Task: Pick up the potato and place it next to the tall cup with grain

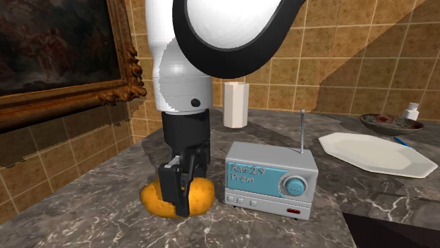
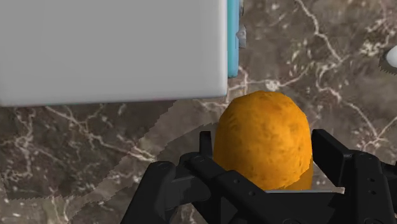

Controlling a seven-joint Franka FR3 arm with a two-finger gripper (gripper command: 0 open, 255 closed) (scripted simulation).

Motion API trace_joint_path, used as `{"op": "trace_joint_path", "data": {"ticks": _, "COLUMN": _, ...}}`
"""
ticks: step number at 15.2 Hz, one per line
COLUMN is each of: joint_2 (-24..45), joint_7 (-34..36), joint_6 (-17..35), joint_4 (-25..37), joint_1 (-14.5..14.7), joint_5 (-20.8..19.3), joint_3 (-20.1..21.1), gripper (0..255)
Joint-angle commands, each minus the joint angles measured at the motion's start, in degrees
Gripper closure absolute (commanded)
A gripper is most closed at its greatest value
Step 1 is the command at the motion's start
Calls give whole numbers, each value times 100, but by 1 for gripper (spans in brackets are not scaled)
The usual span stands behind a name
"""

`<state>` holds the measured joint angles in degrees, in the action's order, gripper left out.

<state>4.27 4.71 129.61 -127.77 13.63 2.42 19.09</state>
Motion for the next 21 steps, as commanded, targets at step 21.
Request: {"op": "trace_joint_path", "data": {"ticks": 21, "joint_2": -783, "joint_7": -118, "joint_6": -1647, "joint_4": 896, "joint_1": -43, "joint_5": 234, "joint_3": -33, "gripper": 255}}
